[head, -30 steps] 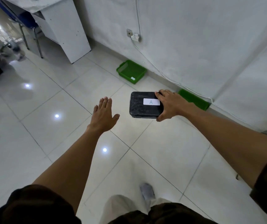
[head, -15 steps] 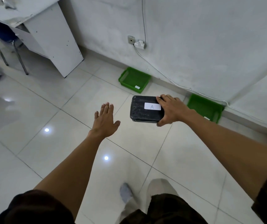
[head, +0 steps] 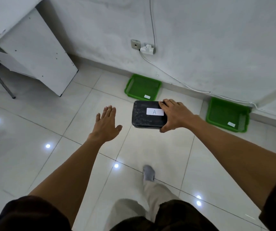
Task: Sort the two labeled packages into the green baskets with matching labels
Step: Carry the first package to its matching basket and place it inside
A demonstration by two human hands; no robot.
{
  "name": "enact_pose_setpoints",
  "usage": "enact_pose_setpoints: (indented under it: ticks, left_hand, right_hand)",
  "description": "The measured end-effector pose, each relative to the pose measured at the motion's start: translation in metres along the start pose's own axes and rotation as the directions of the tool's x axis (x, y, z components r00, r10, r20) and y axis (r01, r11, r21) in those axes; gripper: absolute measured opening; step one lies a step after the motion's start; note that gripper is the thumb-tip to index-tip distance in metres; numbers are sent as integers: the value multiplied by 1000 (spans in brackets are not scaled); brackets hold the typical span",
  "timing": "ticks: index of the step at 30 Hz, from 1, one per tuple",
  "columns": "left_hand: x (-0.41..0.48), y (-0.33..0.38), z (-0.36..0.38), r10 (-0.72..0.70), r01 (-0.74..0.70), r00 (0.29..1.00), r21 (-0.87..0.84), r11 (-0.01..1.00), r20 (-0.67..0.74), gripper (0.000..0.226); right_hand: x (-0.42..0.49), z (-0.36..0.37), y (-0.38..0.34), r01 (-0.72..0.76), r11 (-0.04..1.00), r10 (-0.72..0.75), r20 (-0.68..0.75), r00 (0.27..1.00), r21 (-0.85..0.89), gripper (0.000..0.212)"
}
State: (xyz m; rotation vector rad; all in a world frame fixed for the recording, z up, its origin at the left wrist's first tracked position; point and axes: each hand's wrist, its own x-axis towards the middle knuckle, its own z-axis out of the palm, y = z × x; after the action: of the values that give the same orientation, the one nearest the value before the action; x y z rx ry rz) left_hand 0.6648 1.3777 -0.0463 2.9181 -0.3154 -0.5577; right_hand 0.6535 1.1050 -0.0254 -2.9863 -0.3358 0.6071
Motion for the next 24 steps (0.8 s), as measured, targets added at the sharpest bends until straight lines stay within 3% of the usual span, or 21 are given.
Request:
enact_pose_setpoints:
  ticks: [4, 12, 15, 24]
  left_hand:
    - [67, -30, -22, -8, 8, 1000, -41, 999, -8, 79]
    - [200, -80, -40, 145, -146, 981, -1, 989, 132, 79]
    - [260, -99, -36, 217, -223, 958, 13, 975, 186, 79]
    - [398, -133, 1, 297, -321, 916, 49, 946, 270, 78]
  right_hand:
    - [61, -11, -6, -17, 1000, 17, 8, 1000, 18, 114]
    - [168, -16, -18, -148, 987, 144, 70, 987, 57, 116]
    - [210, -11, -22, -237, 966, 227, 101, 969, 103, 117]
    - [333, 30, 6, -310, 944, 293, 143, 945, 115, 117]
